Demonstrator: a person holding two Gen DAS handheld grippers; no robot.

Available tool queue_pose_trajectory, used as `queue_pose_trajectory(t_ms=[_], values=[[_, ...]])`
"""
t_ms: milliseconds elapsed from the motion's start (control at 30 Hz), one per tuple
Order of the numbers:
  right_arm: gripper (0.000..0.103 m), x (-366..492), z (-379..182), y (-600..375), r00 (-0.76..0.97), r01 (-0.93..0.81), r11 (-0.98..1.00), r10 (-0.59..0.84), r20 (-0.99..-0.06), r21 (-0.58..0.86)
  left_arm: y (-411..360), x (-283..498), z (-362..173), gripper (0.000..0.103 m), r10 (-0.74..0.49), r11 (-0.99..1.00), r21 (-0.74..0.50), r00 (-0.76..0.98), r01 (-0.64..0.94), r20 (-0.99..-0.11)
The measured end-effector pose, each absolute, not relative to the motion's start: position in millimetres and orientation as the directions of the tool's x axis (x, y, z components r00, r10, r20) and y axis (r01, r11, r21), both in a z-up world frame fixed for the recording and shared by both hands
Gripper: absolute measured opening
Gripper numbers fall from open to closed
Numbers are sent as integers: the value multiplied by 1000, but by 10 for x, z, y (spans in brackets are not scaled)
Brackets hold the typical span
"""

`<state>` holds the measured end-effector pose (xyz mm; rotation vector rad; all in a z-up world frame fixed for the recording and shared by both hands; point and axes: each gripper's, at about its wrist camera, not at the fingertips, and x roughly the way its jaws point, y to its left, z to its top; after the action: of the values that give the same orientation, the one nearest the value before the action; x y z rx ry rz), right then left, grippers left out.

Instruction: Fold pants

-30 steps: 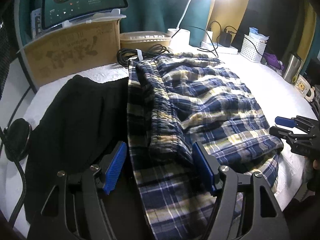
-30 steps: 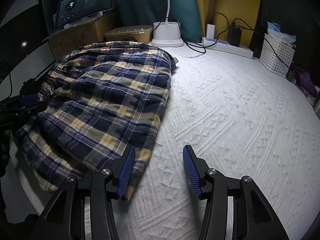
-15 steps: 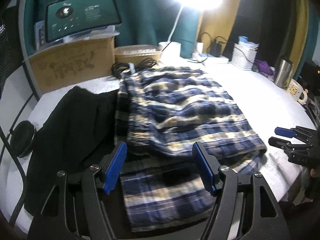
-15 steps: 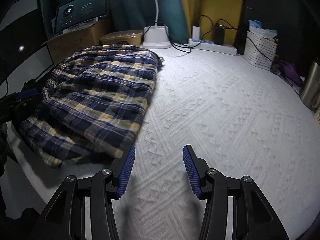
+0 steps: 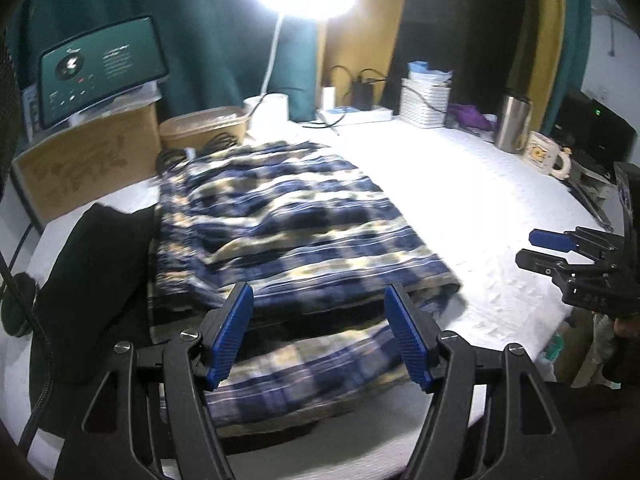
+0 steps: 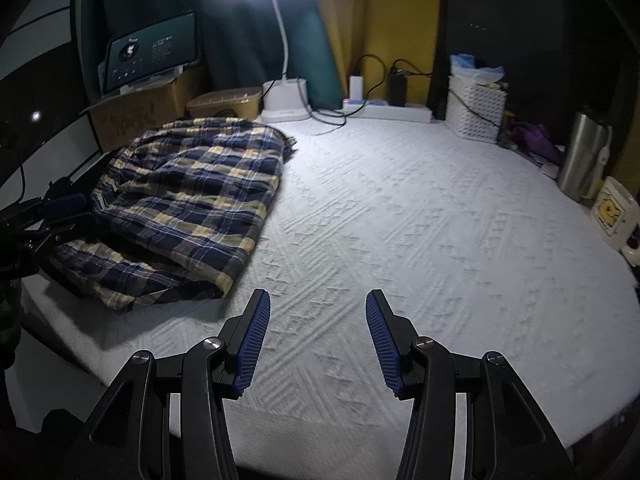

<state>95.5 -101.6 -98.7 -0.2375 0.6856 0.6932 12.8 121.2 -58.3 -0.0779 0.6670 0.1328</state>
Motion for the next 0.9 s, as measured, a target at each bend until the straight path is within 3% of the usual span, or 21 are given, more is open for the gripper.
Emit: queue_pose_trajectory(t_ms=[467,533,600,667,900], values=[[52,802,-766,-1583,649,-583,813,477,-592,16,739,115,-348,69,52,997,-19,827,-75,-559],[61,775,-723,-1633,660,-579,815,478,-580,14,682,107,-307,70,49,998,-12,833,-66,-551],[80,738,-661,-1683,673,-575,818,483,-561,15,630,94,-269,74,49,998,-5,841,-61,-539],[80,699,-605,-1712,682,-576,818,484,-549,6,576,67,-215,84,51,998,2,852,-58,-520],[81,593,-379,-1801,716,-568,823,490,-498,-6,413,-37,-10,85,36,999,25,891,-28,-452]])
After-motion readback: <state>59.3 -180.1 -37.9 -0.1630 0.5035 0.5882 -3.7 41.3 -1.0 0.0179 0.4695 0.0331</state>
